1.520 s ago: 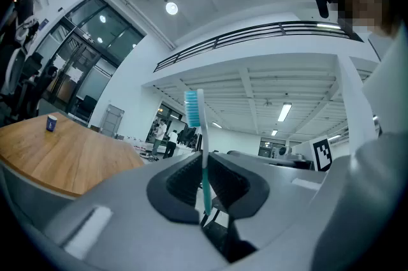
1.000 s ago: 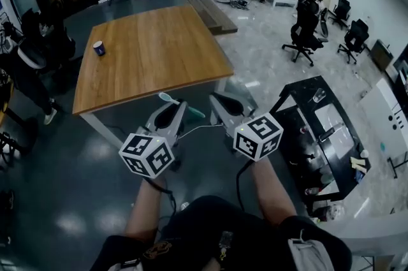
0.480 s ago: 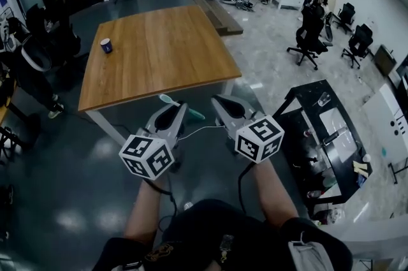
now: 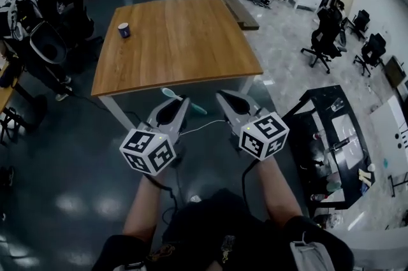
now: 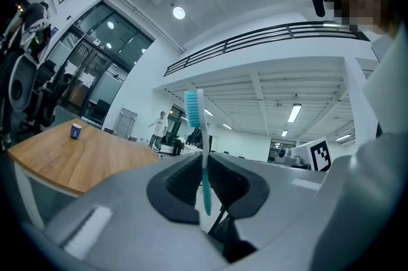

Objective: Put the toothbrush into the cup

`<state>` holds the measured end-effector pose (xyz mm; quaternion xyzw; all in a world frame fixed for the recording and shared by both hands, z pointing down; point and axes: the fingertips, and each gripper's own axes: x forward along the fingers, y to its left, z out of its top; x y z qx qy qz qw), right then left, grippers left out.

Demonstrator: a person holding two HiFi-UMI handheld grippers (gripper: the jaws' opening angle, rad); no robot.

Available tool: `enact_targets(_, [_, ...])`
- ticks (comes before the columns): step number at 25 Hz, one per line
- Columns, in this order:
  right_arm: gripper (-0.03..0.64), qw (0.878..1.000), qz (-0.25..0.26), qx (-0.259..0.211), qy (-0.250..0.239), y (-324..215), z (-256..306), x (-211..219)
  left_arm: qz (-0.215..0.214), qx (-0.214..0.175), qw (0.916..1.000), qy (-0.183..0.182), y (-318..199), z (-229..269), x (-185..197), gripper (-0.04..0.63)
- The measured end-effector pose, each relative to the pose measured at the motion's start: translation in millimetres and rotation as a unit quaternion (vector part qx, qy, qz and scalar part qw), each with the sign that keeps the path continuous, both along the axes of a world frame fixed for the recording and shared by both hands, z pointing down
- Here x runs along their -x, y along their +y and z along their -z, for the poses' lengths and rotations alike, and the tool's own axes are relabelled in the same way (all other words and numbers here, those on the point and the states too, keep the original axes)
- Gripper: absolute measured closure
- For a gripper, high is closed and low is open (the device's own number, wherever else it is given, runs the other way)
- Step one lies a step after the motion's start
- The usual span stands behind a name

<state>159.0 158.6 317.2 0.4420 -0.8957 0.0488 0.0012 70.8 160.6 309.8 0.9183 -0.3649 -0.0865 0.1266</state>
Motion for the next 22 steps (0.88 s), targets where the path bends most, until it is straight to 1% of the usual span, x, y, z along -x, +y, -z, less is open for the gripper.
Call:
enact_targets(8, [0.614, 1.000, 0.025, -0.009, -0.005, -38, -6, 39, 0.045, 0.007, 0.9990, -0.002, -32, -11, 49, 0.560])
enact_targets(13, [0.614, 0.999, 0.048, -0.006, -0.006, -75, -20, 48, 0.072, 0.010, 0.9973, -0.006, -66, -22, 61, 0.560])
enact_targets(19, [0.614, 0.997, 0.081, -0.006, -0.012, -144, -26, 63, 0.102, 0.015, 0.9945, -0.017, -128, -27, 72, 0.560])
enact_targets(22, [0.614, 0.995, 0.099, -0.007, -0.016, -179, -25, 64, 0.117, 0.017, 0.9928, -0.020, -160, -27, 70, 0.560])
